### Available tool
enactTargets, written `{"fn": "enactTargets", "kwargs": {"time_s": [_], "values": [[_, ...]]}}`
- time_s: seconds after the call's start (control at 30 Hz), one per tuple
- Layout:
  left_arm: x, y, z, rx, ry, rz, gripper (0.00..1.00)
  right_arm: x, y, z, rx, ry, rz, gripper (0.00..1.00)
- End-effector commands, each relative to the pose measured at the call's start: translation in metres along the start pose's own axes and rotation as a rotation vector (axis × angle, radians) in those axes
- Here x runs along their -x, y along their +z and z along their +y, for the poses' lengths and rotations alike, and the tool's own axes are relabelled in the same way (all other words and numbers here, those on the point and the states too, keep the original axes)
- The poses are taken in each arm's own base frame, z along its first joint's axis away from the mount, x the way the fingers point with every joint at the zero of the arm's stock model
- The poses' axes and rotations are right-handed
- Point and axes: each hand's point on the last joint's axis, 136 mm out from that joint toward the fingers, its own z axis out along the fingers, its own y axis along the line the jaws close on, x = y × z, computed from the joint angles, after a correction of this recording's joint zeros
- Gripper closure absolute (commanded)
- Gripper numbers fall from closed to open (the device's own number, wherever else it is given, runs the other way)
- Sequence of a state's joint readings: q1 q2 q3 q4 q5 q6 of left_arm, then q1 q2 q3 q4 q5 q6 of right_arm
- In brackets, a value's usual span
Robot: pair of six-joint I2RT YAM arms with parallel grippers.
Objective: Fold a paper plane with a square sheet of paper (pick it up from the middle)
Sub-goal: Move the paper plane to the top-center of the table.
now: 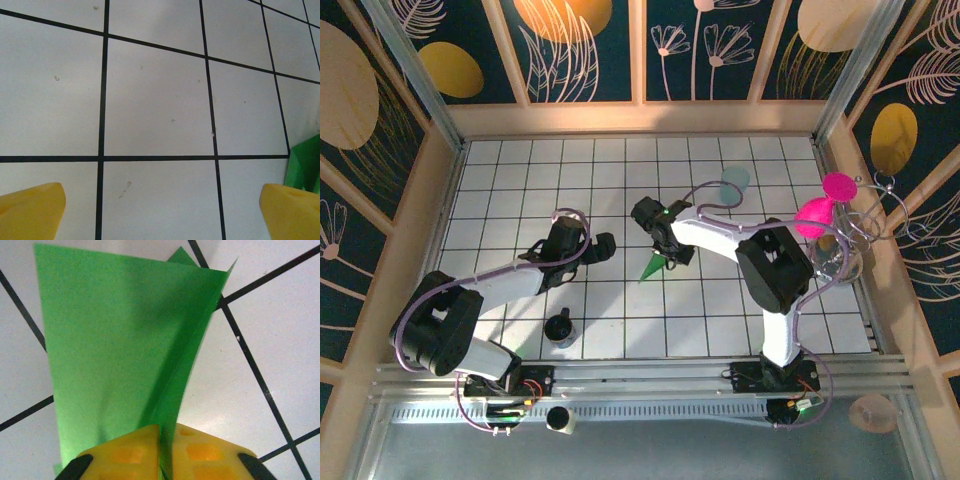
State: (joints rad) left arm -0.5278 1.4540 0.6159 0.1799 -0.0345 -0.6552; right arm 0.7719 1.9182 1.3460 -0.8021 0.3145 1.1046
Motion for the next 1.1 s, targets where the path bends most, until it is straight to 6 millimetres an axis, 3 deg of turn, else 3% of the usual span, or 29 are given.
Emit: {"fn": "enactTargets", "kwargs": {"time_s": [0.0, 0.13, 0.33, 0.47, 0.57, 0.73, 0.9, 1.07], "values": [[0.013, 0.001, -0.003, -0.013, -0.021, -0.022, 0.01, 0.015, -0.014, -0.007, 0.016, 0.032, -0.052, 0.95], [0.017, -0.002, 0.009, -0.011, -0.069, -0.025, 0.01, 0.032, -0.027, 0.005, 0.093, -0.018, -0.095, 1.0], [0.027, -0.012, 0.012, -0.078, -0.135, -0.044, 0.01, 0.059, -0.074, 0.065, 0.418, -0.26, -0.159, 1.0], [0.034, -0.02, 0.007, -0.131, -0.173, -0.07, 0.01, 0.052, -0.109, 0.104, 0.694, -0.414, -0.167, 1.0], [0.039, -0.024, 0.001, -0.164, -0.198, -0.082, 0.01, 0.041, -0.119, 0.12, 0.862, -0.455, -0.144, 1.0], [0.04, -0.032, 0.0, -0.179, -0.255, -0.101, 0.05, 0.029, -0.119, 0.124, 1.09, -0.418, -0.083, 1.0], [0.042, -0.051, 0.037, 0.016, -0.265, -0.175, 0.07, 0.016, -0.103, 0.117, 1.185, -0.371, -0.001, 1.0], [0.035, -0.05, 0.014, -0.128, -0.272, -0.127, 0.1, 0.005, -0.084, 0.107, 1.208, -0.343, 0.061, 1.0]]}}
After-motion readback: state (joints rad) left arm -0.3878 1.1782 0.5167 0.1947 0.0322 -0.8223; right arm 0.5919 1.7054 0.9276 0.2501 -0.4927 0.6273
